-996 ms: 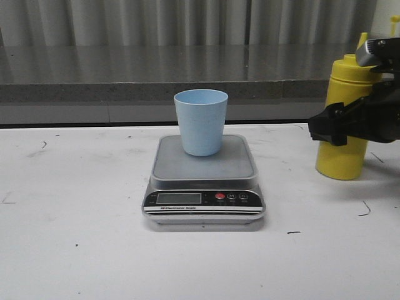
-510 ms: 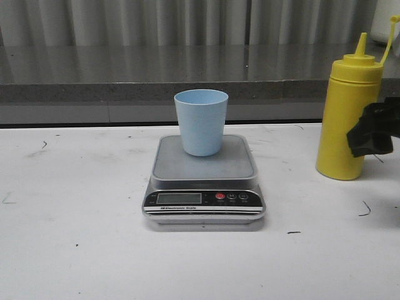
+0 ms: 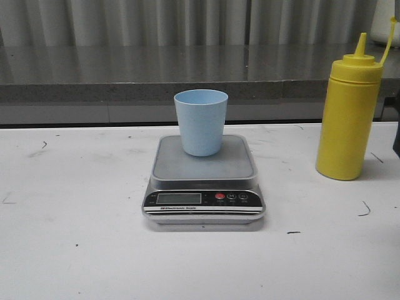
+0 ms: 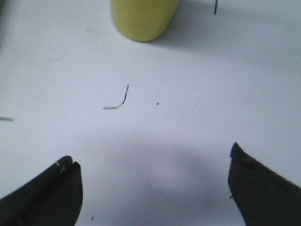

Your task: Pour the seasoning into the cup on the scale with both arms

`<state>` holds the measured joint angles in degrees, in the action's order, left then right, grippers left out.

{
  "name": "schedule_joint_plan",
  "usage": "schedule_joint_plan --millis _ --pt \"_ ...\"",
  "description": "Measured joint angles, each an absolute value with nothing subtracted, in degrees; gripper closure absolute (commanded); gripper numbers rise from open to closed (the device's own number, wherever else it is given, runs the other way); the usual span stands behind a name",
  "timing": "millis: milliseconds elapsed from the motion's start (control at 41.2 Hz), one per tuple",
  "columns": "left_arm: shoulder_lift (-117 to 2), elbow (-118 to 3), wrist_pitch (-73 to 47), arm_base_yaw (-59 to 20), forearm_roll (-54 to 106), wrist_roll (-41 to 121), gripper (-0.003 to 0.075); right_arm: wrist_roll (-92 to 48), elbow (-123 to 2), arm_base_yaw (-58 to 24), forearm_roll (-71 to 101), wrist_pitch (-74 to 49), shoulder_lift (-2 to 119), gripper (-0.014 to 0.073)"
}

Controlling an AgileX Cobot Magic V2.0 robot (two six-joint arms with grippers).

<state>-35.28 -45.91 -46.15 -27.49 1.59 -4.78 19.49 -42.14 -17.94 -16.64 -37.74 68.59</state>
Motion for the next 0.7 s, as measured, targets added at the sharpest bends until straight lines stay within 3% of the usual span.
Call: schedule_joint_plan --millis 219,705 --pt "-35.28 -45.91 -46.15 -27.49 1.59 -4.78 0.0313 11.24 -44.6 -18.46 -8.32 -45.62 58.23 -0.005" --pt "-35.28 -45.91 -46.15 -27.49 1.59 -4.78 0.0313 10.74 -43.04 -18.46 -8.09 -50.4 27.92 -0.005"
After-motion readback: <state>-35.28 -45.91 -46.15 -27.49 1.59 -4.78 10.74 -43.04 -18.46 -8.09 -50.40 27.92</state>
